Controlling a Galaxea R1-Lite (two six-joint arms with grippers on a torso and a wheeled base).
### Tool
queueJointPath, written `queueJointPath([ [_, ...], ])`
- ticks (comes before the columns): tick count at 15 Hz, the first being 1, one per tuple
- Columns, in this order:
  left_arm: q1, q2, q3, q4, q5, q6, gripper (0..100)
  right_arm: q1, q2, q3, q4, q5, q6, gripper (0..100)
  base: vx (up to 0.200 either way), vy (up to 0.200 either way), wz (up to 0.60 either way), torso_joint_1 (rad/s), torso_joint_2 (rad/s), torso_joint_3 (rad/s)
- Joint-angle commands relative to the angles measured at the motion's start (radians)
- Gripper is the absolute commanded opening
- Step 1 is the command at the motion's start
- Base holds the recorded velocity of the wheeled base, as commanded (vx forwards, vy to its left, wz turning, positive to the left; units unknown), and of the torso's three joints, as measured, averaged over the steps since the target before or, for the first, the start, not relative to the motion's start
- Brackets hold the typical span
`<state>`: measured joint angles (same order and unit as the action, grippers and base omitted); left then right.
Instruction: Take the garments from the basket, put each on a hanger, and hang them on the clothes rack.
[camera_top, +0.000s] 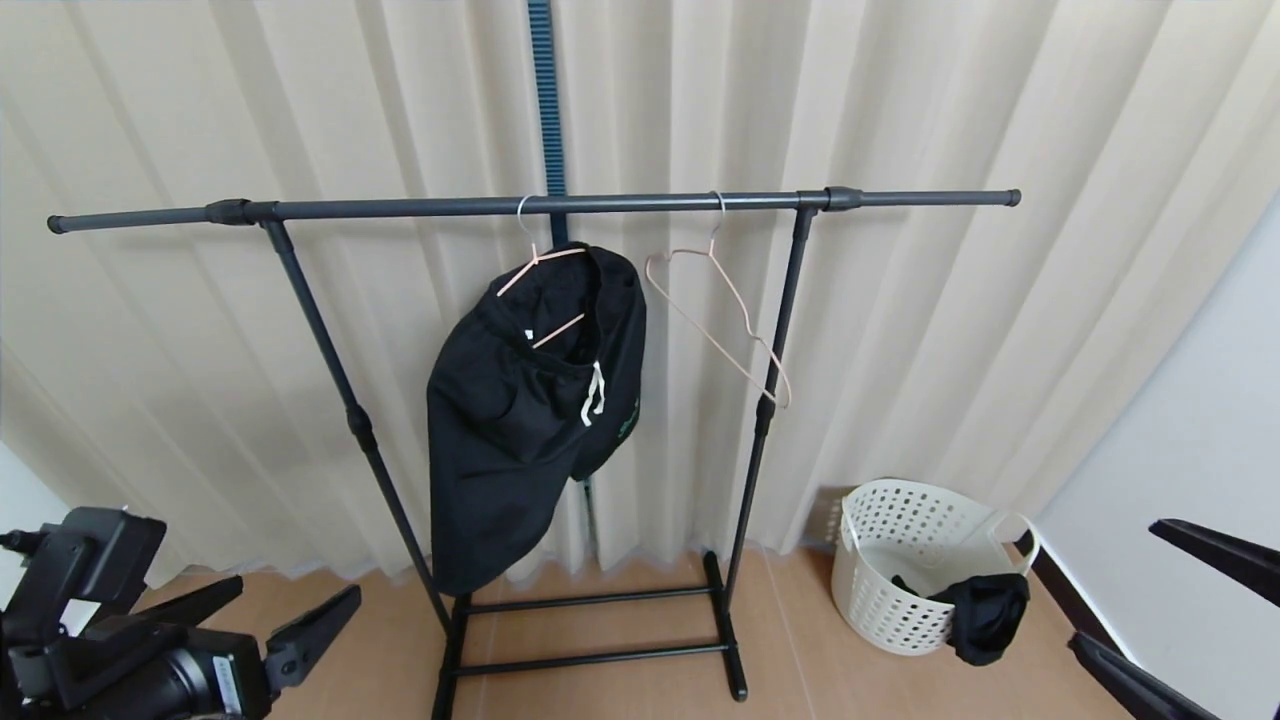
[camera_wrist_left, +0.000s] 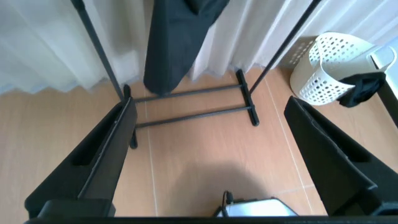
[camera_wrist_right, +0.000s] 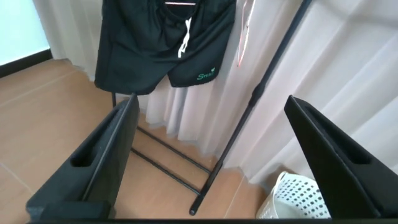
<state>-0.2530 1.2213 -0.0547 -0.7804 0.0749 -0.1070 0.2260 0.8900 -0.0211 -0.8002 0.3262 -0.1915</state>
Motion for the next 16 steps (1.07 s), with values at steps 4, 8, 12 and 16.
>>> queueJointPath([
  [4, -0.002, -0.166, 0.055, 0.073, 0.002, -0.065, 100, -0.004, -0.496, 0.021, 0.458, -0.050, 0.007, 100, 0.000, 0.000, 0.00, 0.000, 0.00, 0.000],
  [8, -0.026, -0.344, 0.055, 0.268, 0.000, -0.068, 100, -0.004, -0.697, 0.021, 0.653, -0.095, 0.015, 100, 0.000, 0.000, 0.00, 0.000, 0.00, 0.000],
  [12, -0.052, -0.605, 0.055, 0.529, 0.000, -0.065, 100, -0.004, -0.772, 0.021, 0.682, -0.168, 0.121, 100, 0.000, 0.000, 0.00, 0.000, 0.00, 0.000],
  [16, -0.086, -0.835, 0.055, 0.704, 0.002, -0.068, 100, -0.007, -0.789, 0.021, 0.697, -0.220, 0.090, 100, 0.000, 0.000, 0.00, 0.000, 0.00, 0.000],
])
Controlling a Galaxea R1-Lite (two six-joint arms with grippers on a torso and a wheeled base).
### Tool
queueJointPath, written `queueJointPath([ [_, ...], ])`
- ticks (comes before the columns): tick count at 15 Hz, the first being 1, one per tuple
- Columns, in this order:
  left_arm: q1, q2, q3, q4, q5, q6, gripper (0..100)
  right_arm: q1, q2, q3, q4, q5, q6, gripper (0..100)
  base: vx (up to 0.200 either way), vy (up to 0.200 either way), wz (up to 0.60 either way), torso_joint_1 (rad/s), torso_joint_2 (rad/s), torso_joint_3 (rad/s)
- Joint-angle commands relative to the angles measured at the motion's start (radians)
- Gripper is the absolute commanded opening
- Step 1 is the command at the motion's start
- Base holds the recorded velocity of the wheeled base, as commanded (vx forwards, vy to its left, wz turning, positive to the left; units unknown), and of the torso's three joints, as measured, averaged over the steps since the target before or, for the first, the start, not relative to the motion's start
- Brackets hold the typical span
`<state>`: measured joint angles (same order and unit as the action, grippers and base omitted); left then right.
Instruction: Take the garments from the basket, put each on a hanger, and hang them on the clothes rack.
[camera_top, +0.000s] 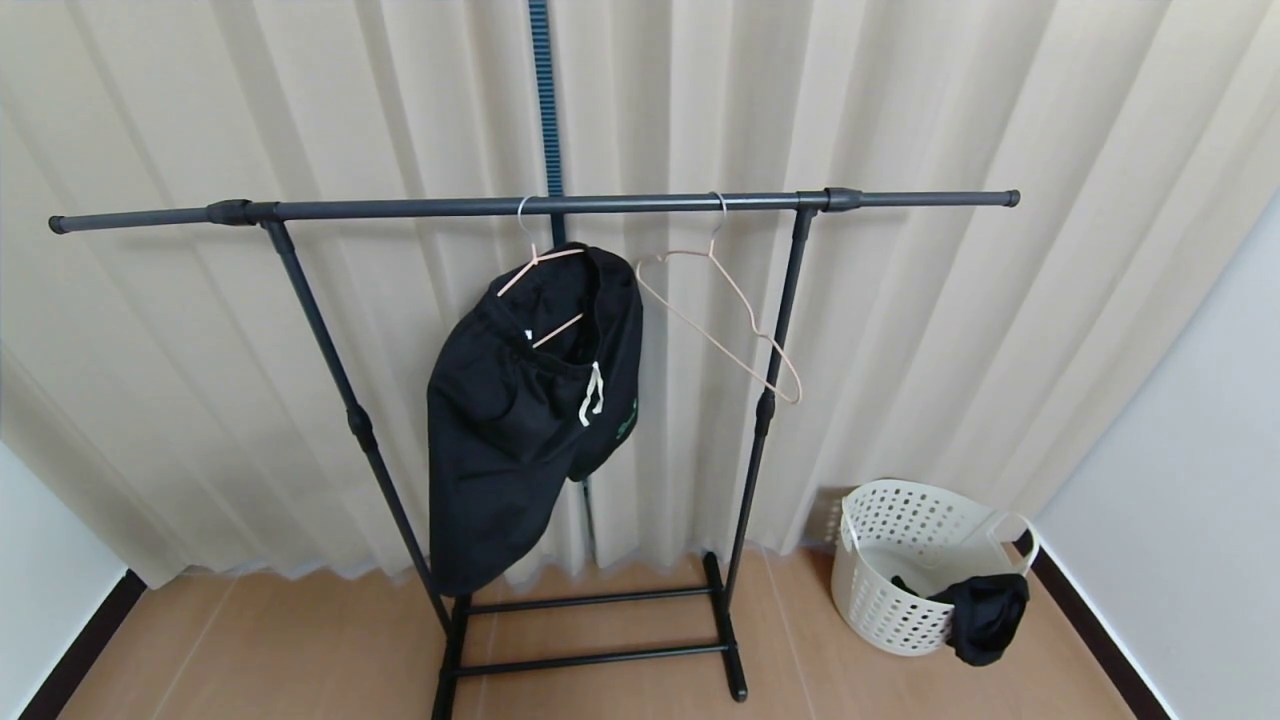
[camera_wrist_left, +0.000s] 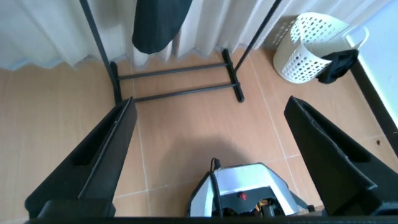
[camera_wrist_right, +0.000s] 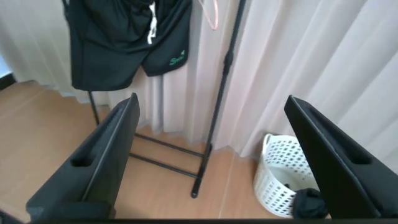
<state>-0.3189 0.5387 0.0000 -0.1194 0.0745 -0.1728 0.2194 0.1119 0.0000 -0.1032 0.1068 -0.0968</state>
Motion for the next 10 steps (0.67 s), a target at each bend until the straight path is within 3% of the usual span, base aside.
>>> queueJointPath([
  [1, -0.017, -0.161, 0.000, 0.044, 0.004, -0.001, 100, 0.000, -0.011, 0.000, 0.000, -0.010, -0.004, 100, 0.000, 0.000, 0.00, 0.000, 0.00, 0.000],
  [4, 0.035, -0.192, 0.000, 0.056, 0.082, 0.098, 100, -0.003, -0.009, 0.000, -0.004, -0.053, -0.003, 100, 0.000, 0.000, 0.00, 0.000, 0.00, 0.000],
  [5, 0.147, -0.229, 0.000, 0.058, 0.082, 0.154, 100, -0.009, -0.009, 0.000, -0.006, -0.088, -0.003, 100, 0.000, 0.000, 0.00, 0.000, 0.00, 0.000],
  [8, 0.320, -0.372, 0.000, 0.060, 0.056, 0.222, 100, -0.054, -0.009, 0.000, -0.006, -0.102, -0.004, 100, 0.000, 0.000, 0.00, 0.000, 0.00, 0.000],
  [10, 0.316, -0.477, 0.000, 0.063, 0.038, 0.228, 100, -0.057, -0.009, 0.000, -0.007, -0.111, 0.000, 100, 0.000, 0.000, 0.00, 0.000, 0.00, 0.000],
])
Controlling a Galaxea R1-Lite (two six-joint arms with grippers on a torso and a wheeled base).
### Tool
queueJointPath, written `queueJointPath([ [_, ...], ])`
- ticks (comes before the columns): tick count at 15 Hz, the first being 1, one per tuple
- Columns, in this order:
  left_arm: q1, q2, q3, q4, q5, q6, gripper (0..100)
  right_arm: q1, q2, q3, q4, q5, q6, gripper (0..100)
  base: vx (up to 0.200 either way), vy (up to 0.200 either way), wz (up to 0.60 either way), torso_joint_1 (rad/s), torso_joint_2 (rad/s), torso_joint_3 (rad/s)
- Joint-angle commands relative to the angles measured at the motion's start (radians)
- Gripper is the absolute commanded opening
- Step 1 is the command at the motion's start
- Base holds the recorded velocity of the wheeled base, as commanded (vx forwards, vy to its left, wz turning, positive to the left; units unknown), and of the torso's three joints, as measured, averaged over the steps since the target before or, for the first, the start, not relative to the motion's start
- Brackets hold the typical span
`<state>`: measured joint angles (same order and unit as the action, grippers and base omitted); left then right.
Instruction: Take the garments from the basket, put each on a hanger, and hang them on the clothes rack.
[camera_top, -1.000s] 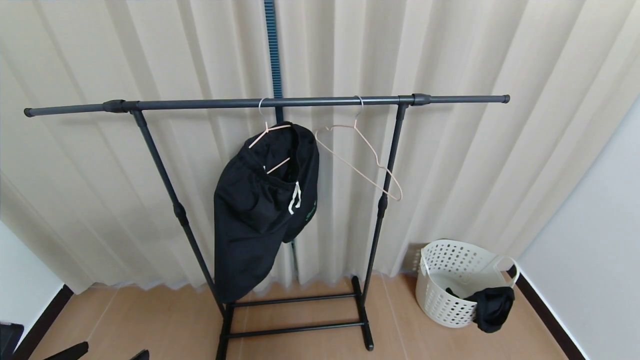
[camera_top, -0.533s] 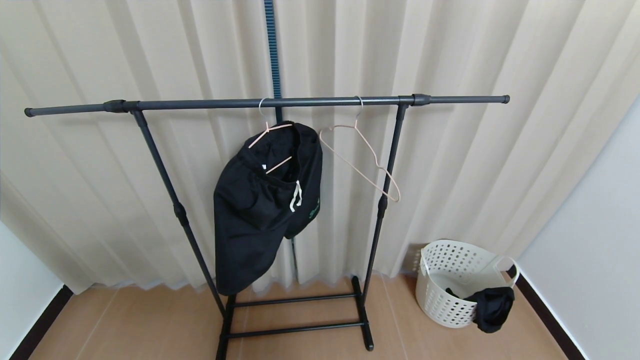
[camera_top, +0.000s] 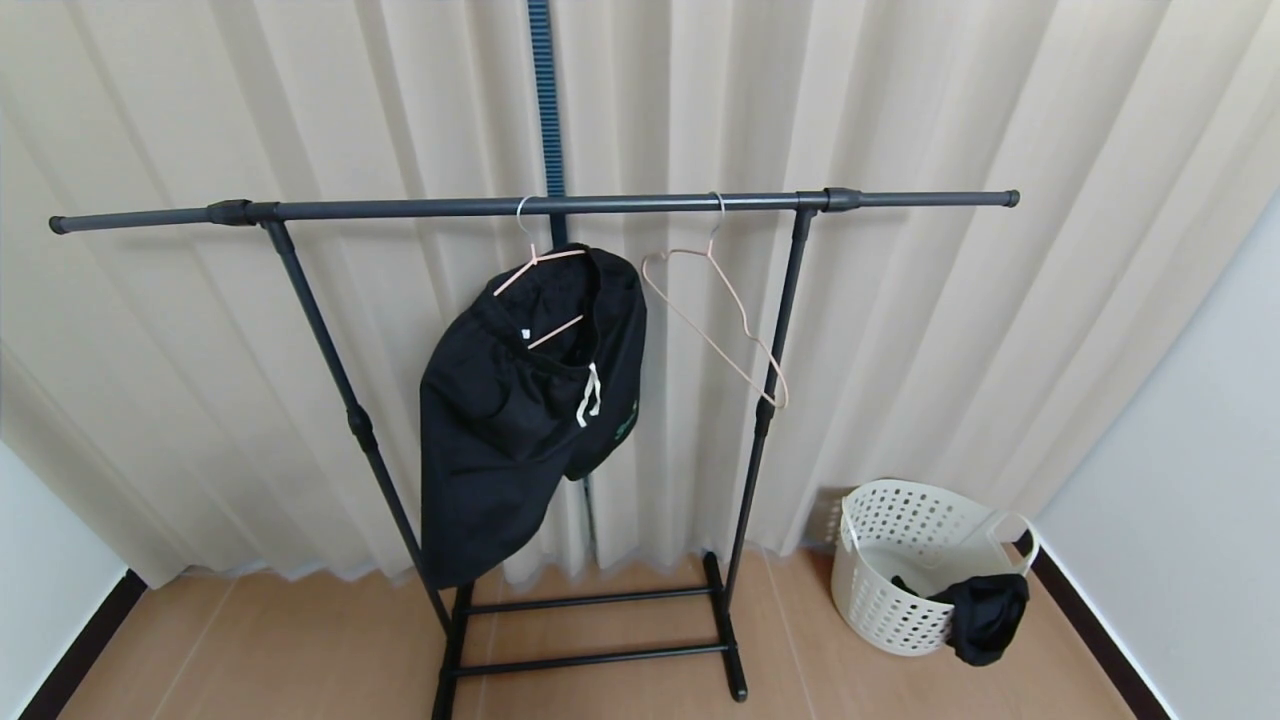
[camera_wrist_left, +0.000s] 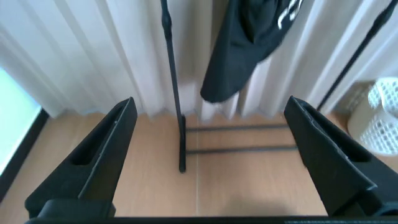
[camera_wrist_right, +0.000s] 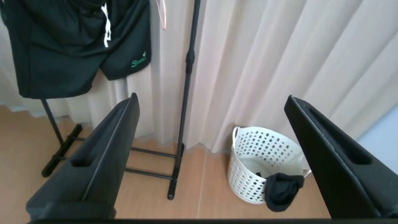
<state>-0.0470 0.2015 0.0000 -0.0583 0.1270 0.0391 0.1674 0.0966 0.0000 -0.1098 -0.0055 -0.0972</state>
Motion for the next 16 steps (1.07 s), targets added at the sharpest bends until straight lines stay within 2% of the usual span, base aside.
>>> queueJointPath([
  [1, 0.044, -0.201, 0.000, 0.020, -0.041, 0.007, 100, -0.008, 0.006, 0.000, 0.001, -0.007, 0.001, 100, 0.000, 0.000, 0.00, 0.000, 0.00, 0.000],
  [3, 0.044, -0.198, 0.000, 0.021, -0.041, -0.027, 100, -0.063, 0.005, 0.000, -0.001, -0.005, -0.002, 100, 0.000, 0.000, 0.00, 0.000, 0.00, 0.000],
  [4, 0.044, -0.198, 0.000, 0.021, -0.041, -0.027, 100, -0.063, 0.005, 0.000, -0.001, -0.005, -0.002, 100, 0.000, 0.000, 0.00, 0.000, 0.00, 0.000],
  [5, 0.044, -0.198, 0.000, 0.021, -0.046, -0.051, 100, -0.146, -0.044, 0.000, 0.004, -0.001, -0.010, 100, 0.000, 0.000, 0.00, 0.000, 0.00, 0.000],
  [6, 0.044, -0.198, 0.000, 0.021, -0.049, -0.047, 100, -0.157, -0.087, 0.000, 0.007, -0.001, -0.010, 100, 0.000, 0.000, 0.00, 0.000, 0.00, 0.000],
  [8, 0.044, -0.198, 0.000, 0.018, -0.073, -0.015, 100, -0.157, -0.090, 0.000, 0.007, 0.002, 0.008, 100, 0.000, 0.000, 0.00, 0.000, 0.00, 0.000],
  [11, 0.044, -0.198, 0.000, 0.018, -0.099, -0.019, 100, -0.157, -0.090, 0.000, -0.002, 0.019, 0.022, 100, 0.000, 0.000, 0.00, 0.000, 0.00, 0.000],
  [16, 0.044, -0.198, 0.000, 0.005, -0.116, -0.137, 100, -0.157, -0.090, 0.000, -0.001, 0.033, 0.047, 100, 0.000, 0.000, 0.00, 0.000, 0.00, 0.000],
])
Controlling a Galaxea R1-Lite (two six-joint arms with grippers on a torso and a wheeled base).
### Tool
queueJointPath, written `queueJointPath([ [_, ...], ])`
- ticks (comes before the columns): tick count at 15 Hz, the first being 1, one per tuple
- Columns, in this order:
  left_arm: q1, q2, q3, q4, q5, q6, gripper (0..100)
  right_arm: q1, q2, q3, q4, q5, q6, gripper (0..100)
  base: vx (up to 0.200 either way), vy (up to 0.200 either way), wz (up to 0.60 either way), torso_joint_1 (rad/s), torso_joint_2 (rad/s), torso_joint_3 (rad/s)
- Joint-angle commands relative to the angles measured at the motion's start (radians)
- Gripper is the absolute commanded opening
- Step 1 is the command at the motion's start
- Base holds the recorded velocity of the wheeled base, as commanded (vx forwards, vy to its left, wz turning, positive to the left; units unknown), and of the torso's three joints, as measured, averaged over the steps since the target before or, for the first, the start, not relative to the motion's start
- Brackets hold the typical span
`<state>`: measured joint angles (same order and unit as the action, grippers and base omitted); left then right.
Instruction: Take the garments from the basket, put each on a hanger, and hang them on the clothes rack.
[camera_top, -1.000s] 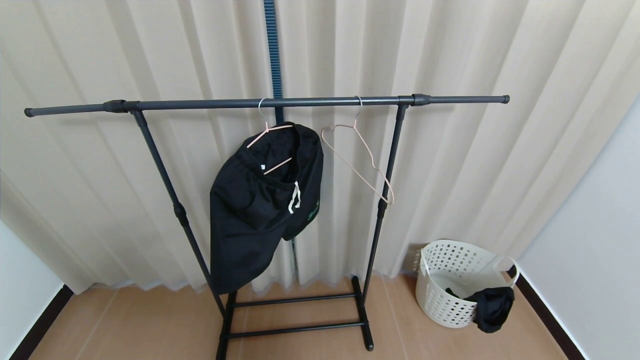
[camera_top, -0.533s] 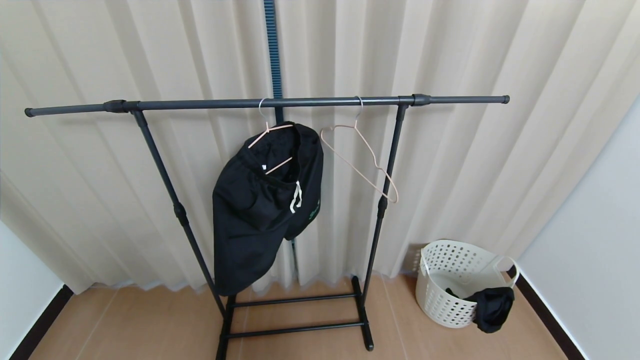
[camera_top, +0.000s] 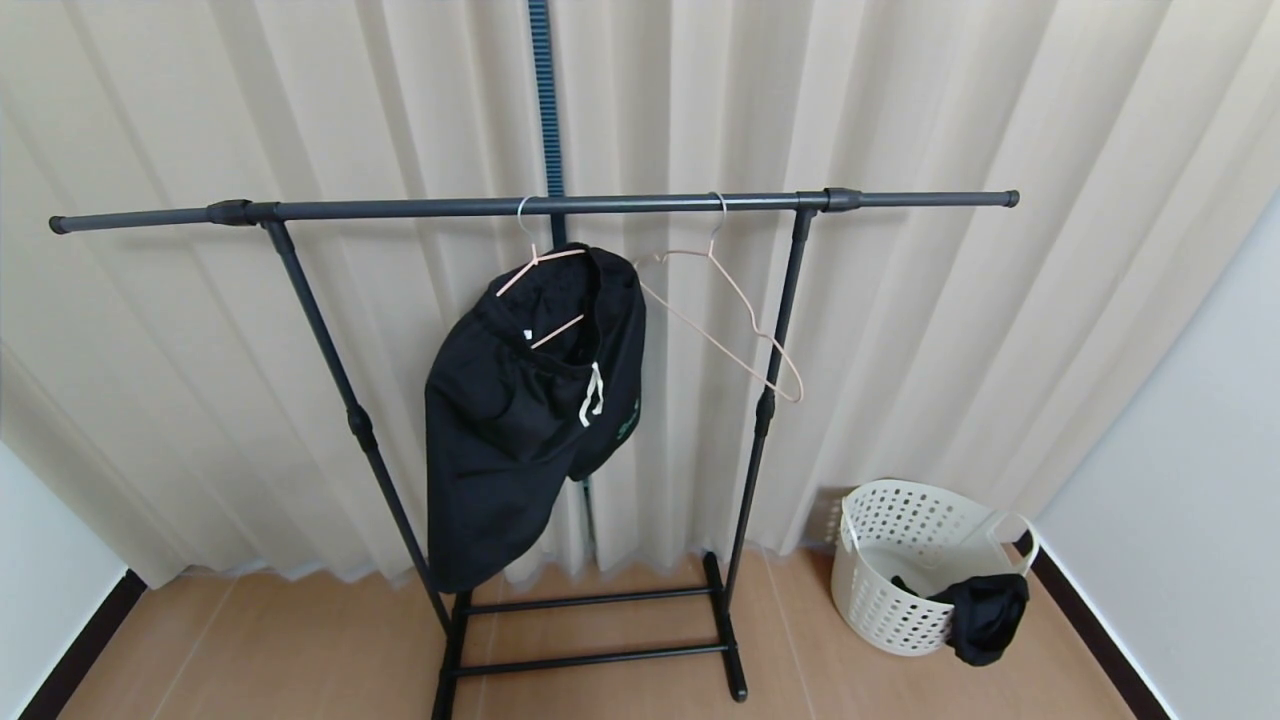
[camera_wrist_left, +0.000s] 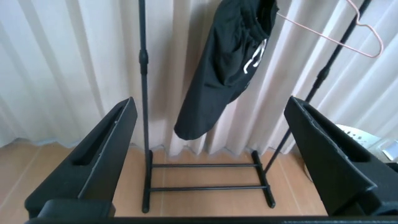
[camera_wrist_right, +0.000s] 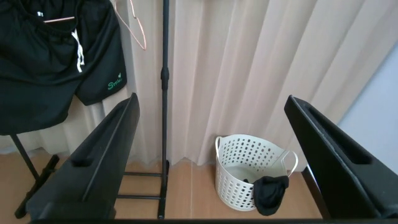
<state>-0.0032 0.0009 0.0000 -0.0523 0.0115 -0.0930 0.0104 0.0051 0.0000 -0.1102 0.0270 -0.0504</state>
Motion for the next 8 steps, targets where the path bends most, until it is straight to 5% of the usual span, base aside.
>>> queueJointPath([
  [1, 0.000, 0.002, 0.000, -0.003, -0.016, -0.005, 100, 0.000, 0.001, 0.000, 0.001, 0.001, -0.002, 100, 0.000, 0.000, 0.00, 0.000, 0.00, 0.000],
  [8, -0.001, 0.002, 0.000, -0.003, -0.022, -0.010, 100, 0.000, 0.001, 0.000, 0.009, 0.011, -0.006, 100, 0.000, 0.000, 0.00, 0.000, 0.00, 0.000],
])
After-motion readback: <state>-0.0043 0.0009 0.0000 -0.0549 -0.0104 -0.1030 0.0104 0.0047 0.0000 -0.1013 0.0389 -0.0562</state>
